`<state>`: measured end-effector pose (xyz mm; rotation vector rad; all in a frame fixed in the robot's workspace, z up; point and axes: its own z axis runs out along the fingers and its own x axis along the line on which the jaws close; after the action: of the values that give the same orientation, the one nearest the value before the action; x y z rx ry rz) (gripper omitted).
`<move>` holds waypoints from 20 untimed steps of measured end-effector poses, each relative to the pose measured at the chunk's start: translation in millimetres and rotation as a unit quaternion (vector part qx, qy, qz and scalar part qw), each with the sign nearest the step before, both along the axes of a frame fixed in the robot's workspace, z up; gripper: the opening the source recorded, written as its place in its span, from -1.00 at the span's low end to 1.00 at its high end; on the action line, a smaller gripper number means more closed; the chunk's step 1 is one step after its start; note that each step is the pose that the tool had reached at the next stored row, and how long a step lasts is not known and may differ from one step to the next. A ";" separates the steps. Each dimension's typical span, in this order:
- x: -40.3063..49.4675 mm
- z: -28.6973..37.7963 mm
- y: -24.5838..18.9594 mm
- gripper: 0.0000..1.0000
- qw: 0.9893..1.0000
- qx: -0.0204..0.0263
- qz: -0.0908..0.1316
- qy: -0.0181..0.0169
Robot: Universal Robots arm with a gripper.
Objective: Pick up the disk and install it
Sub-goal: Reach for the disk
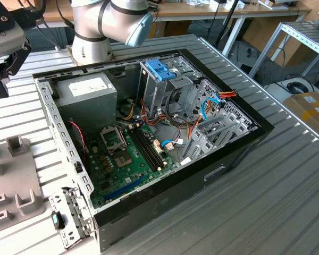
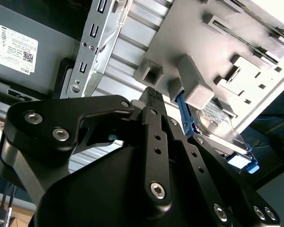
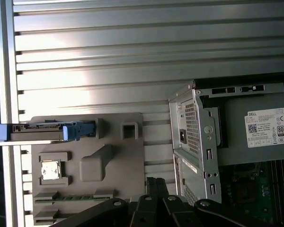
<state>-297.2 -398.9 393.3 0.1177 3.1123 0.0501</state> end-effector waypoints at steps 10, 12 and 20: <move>-2.8 0.1 0.0 -0.79 1.000 0.000 0.000 0.000; -3.2 0.0 0.0 -0.79 1.000 0.000 0.000 0.000; -5.3 0.0 0.0 -0.79 1.000 -0.001 0.000 0.000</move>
<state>-302.5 -398.9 393.3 0.1178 3.1124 0.0484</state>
